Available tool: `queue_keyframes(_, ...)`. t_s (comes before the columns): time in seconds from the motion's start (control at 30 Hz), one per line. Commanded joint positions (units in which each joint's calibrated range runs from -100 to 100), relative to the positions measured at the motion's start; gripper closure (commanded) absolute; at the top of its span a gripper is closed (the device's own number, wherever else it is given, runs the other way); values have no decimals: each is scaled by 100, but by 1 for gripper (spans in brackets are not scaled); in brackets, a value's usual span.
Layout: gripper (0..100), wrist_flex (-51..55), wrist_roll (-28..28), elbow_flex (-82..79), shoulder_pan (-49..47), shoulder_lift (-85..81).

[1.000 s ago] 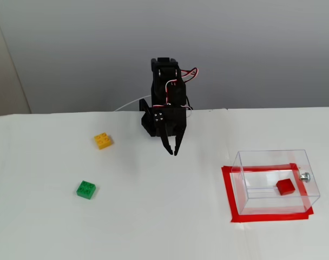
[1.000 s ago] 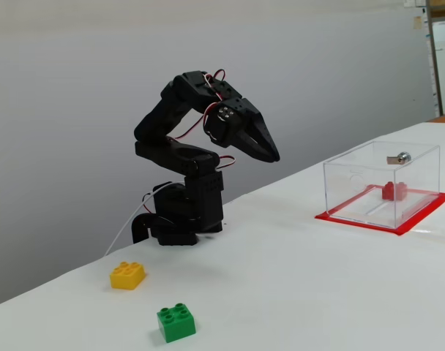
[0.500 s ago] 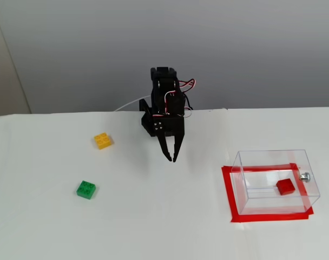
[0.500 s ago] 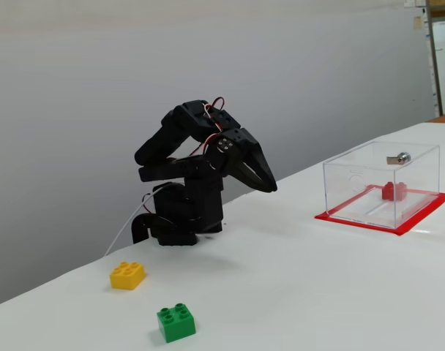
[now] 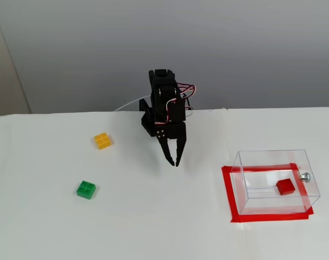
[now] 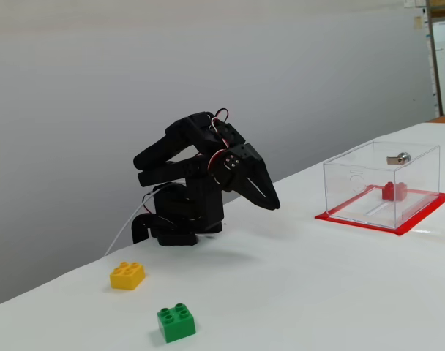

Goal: Pick the red lego brick and place it into the transparent box

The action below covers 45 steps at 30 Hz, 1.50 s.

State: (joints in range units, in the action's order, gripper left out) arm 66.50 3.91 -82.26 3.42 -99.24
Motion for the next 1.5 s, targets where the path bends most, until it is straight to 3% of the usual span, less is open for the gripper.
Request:
queue_keyframes(0.0,99,-61,-25,-128,150,-51)
queue_keyframes(0.4,99,-70,-20,-1213,216,-51)
queue_keyframes(0.73,99,69,-25,-1213,187,-51)
queue_keyframes(0.93,99,792,6,-1033,202,-59)
queue_keyframes(1.47,98,809,-52,-987,202,-51)
